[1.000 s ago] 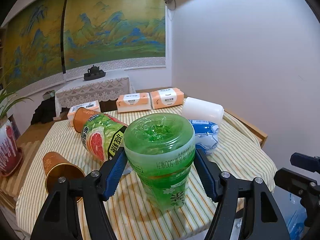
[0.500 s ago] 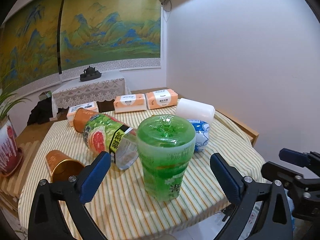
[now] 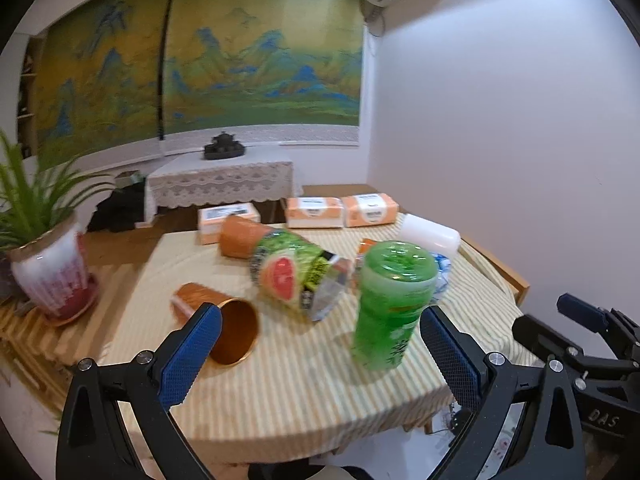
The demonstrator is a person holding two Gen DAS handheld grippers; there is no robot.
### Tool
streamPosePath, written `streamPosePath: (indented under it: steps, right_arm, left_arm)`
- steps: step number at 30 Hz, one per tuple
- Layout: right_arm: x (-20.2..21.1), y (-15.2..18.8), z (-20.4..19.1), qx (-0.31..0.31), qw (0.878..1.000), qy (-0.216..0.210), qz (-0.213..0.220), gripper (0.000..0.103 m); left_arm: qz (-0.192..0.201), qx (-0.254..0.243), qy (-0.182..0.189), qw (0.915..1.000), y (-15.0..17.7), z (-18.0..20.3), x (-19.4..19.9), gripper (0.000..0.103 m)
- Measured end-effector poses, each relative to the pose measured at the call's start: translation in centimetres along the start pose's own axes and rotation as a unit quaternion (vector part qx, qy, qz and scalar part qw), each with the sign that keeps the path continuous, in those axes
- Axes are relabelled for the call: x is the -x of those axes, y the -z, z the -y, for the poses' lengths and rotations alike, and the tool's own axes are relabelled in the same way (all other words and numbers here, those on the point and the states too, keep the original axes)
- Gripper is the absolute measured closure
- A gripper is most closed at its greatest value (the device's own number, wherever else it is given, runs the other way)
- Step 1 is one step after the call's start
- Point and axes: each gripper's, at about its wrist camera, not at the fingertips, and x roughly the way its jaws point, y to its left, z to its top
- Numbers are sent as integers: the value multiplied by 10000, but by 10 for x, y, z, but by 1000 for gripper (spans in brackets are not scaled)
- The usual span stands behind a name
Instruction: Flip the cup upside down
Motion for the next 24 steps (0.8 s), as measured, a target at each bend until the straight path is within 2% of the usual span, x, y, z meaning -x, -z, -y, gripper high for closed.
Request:
streamPosePath:
  steps: [4, 7, 12, 19, 24]
  right_arm:
    - [8, -1, -13, 154, 9994, 69, 304, 17]
    - [13, 0, -20, 180, 9986, 47, 487, 9]
    - [22, 3, -32, 292, 9966, 103, 761, 8]
    - [29, 8, -45, 323, 9944, 126, 995, 3]
    - [31, 10, -51, 365, 9927, 195, 1132, 3]
  left_arm:
    - [172, 63, -280, 9994, 4, -12, 25, 2]
    - [297, 85, -492, 9983, 8, -19, 45, 2]
    - [396, 303, -606, 9969, 14, -31, 67, 1]
    - [478, 378, -840, 9946, 20, -39, 78, 1]
    - [727, 473, -1089, 9903, 20, -48, 84, 1]
